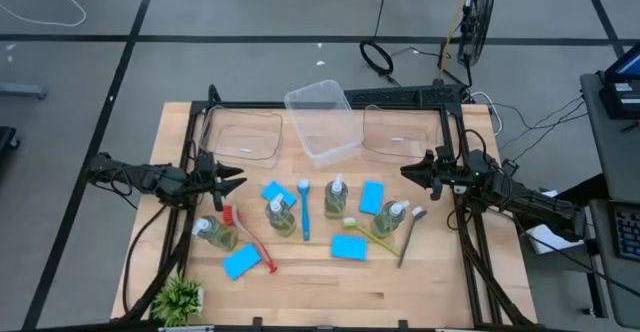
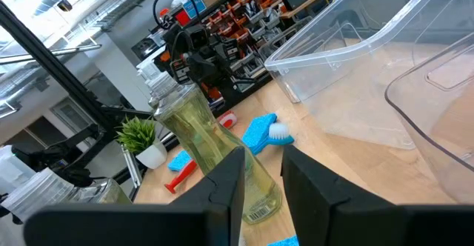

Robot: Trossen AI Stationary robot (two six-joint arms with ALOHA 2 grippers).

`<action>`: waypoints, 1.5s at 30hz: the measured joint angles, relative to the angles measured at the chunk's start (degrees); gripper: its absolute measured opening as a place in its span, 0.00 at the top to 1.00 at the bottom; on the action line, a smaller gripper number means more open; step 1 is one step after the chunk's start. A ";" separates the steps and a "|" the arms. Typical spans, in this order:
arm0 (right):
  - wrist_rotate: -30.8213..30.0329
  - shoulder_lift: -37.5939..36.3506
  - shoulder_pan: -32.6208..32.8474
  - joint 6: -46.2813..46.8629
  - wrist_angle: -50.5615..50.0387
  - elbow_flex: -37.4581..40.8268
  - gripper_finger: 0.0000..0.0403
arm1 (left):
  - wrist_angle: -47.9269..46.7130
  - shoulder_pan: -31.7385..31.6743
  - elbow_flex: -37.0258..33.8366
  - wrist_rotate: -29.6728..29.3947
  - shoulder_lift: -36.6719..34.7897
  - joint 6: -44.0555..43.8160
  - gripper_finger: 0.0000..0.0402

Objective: Pick & Place Kitchen Sink Supplies

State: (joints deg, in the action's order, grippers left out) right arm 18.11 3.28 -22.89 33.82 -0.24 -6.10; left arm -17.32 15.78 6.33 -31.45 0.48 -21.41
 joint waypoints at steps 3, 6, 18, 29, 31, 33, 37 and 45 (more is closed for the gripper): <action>0.00 0.01 0.00 0.00 0.01 0.00 0.80 | 0.00 0.00 -0.02 -0.01 0.00 0.00 0.61; 0.00 -0.01 -0.01 0.00 0.01 0.01 0.80 | 0.00 -0.01 0.00 -0.01 0.01 0.00 0.61; -0.07 0.01 -0.01 0.02 3.47 0.18 0.80 | 0.00 -0.01 -0.02 0.01 -0.01 0.00 0.61; -3.80 -0.01 -0.01 -0.02 12.76 0.16 0.80 | 0.00 -0.01 0.00 0.01 0.01 0.00 0.61; -4.94 -0.01 -0.01 -0.05 13.46 0.12 0.80 | 0.00 -0.01 -0.01 0.00 0.00 0.00 0.61; -6.29 0.01 -0.01 0.42 14.55 0.12 0.80 | 0.25 0.01 -0.01 -0.02 0.01 0.00 0.61; -6.12 0.01 -0.01 -0.02 20.12 0.12 0.80 | 1.07 -0.01 0.00 -1.32 -0.01 0.00 0.61; 4.05 0.00 0.03 -3.10 27.11 -0.62 0.80 | 1.09 -0.01 0.00 -1.43 0.00 -0.02 0.61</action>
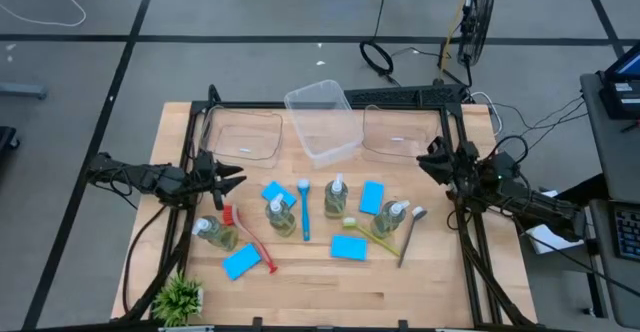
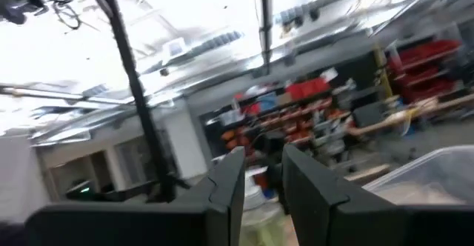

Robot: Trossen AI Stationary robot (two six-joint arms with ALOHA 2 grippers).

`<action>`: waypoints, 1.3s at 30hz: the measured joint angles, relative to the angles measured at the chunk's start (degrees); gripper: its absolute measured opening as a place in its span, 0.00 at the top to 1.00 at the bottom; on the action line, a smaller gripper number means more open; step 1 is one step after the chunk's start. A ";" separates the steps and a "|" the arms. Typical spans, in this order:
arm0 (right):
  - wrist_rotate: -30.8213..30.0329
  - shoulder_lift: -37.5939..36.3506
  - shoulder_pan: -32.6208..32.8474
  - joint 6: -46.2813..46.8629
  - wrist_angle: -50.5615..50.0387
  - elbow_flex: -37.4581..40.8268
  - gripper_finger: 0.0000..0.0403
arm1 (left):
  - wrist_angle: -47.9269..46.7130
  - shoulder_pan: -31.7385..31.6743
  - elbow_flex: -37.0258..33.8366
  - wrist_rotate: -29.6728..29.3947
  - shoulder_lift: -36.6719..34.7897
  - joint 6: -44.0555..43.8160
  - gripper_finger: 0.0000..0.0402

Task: Pick & Place Kitchen Sink Supplies
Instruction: Put the yellow soap dispenser into the white bin

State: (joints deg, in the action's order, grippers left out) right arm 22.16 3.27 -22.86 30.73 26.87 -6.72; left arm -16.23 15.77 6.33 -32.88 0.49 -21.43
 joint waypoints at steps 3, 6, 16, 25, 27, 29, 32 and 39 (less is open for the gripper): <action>3.73 0.04 -0.04 -0.54 -5.15 -3.57 0.80 | 0.00 0.00 0.00 0.00 -0.02 0.01 0.61; 7.06 0.19 -0.03 -3.69 -18.31 -11.42 0.80 | -0.02 0.00 0.00 -0.07 0.00 -0.03 0.61; 8.12 13.76 -0.01 -22.52 -73.81 -39.70 0.80 | -0.02 0.00 -0.02 -0.13 -0.02 -3.15 0.61; 18.09 26.58 0.14 -29.11 -77.87 -41.53 0.80 | 0.15 0.00 0.00 -0.11 -0.02 -3.24 0.61; 18.53 28.43 0.14 -29.88 -77.81 -41.53 0.78 | 0.17 0.01 0.00 -0.11 0.00 -3.26 0.61; 18.53 29.85 0.14 -30.12 -77.72 -41.53 0.74 | 0.20 0.00 -0.01 -0.11 -0.01 -3.25 0.61; 18.48 31.47 0.14 -30.82 -77.12 -41.53 0.65 | 0.20 0.00 0.00 -0.11 0.00 -3.24 0.61; 18.55 33.28 0.14 -31.77 -74.40 -41.53 0.42 | 0.22 0.01 -0.01 -0.12 -0.02 -3.26 0.61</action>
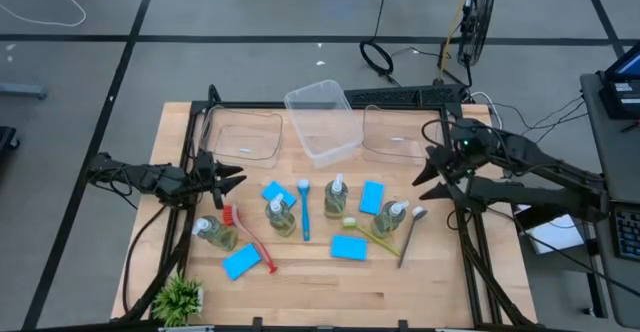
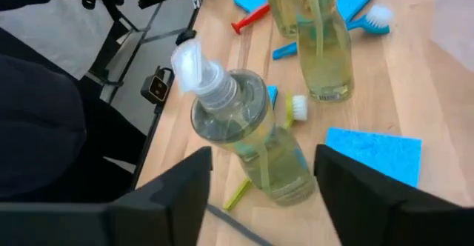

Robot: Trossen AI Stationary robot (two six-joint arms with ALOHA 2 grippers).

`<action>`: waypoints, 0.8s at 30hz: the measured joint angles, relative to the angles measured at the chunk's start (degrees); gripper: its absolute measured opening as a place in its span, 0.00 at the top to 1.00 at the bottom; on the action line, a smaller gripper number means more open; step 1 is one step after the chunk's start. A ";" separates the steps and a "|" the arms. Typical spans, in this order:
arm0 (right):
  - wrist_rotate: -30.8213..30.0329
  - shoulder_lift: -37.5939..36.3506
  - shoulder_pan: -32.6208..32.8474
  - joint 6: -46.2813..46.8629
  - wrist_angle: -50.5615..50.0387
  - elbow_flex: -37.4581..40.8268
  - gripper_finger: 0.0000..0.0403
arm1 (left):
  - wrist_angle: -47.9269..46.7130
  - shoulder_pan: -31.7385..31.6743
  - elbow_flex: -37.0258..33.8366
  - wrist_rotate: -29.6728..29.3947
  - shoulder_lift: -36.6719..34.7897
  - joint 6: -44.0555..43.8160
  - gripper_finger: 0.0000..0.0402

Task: Pick & Place Kitchen Sink Supplies
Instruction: Put the yellow soap dispenser into the white bin

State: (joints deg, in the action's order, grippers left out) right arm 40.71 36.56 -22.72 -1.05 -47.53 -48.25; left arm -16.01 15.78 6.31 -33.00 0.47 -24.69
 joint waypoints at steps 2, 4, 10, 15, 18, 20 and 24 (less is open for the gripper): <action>0.02 0.15 0.00 -1.14 0.16 0.00 0.38 | 0.00 -0.01 0.01 0.01 0.00 0.00 0.61; 0.07 0.13 0.00 -2.28 0.95 0.56 0.35 | 0.00 -0.01 0.00 0.00 0.02 0.00 0.61; 0.17 0.12 1.15 -2.68 5.09 4.43 0.30 | 0.00 -0.01 0.00 0.00 0.02 0.01 0.61; 1.54 0.11 4.26 -0.83 14.02 7.71 0.31 | 0.02 -0.01 0.01 0.01 0.01 0.00 0.61; 1.33 0.11 6.08 0.40 19.59 9.10 0.31 | 0.02 -0.01 0.01 0.00 0.02 0.00 0.61; 1.32 0.09 7.07 0.73 22.97 9.96 0.31 | 0.02 -0.01 0.00 0.00 0.02 0.00 0.61; 0.25 0.26 9.21 0.81 26.82 12.15 0.31 | 0.02 0.00 0.00 0.00 0.02 0.00 0.61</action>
State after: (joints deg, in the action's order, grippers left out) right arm 40.96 36.82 -13.51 -0.24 -20.72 -36.10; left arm -15.99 15.77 6.32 -33.00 0.49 -24.69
